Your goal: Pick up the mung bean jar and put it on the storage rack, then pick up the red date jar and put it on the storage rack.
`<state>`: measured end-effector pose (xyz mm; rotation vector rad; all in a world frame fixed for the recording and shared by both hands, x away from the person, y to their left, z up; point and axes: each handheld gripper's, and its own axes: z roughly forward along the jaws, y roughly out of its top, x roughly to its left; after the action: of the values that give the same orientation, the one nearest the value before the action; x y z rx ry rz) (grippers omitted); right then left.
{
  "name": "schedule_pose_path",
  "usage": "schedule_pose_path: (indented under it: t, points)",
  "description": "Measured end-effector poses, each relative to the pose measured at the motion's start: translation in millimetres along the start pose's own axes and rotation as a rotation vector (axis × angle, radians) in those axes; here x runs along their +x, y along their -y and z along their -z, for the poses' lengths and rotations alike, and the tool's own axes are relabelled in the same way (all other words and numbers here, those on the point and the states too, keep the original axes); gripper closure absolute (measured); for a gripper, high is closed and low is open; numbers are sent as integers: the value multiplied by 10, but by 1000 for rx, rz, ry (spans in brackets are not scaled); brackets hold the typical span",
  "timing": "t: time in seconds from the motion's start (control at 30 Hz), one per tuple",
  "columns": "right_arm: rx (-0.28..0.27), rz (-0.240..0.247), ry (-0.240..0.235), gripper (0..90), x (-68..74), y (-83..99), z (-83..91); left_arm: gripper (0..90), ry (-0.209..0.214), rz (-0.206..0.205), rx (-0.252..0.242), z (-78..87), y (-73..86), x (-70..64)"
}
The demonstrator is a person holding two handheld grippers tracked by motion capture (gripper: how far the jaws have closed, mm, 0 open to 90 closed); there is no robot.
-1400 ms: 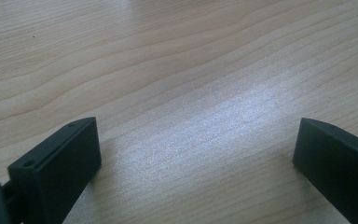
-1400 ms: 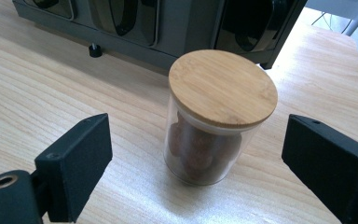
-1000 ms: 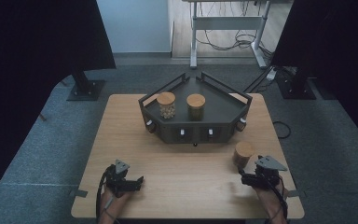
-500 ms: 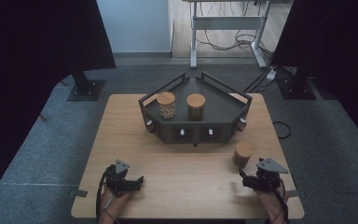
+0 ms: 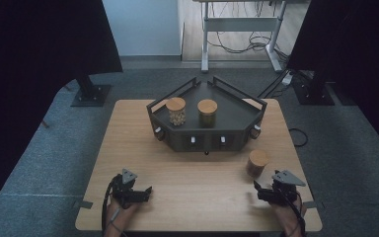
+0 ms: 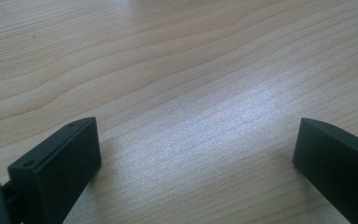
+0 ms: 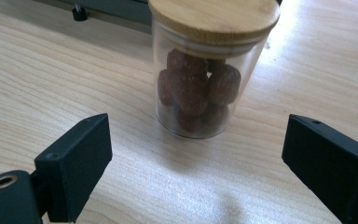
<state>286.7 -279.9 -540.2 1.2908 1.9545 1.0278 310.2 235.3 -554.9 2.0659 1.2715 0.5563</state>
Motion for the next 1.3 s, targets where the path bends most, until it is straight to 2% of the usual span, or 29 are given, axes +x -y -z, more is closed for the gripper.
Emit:
schedule_pose_path:
  t: [0.17, 0.33, 1.3]
  points:
    - [10, -1, 0, 76, -2, 30, -17, 6, -1, 1, 0, 1, 0, -1]
    - [-21, 4, 3, 76, 9, -57, 4, 6, -1, 1, 0, 1, 1, -1]
    - [-38, -10, 35, 79, -48, -190, -183, 6, -1, 1, 1, 2, 1, -1]
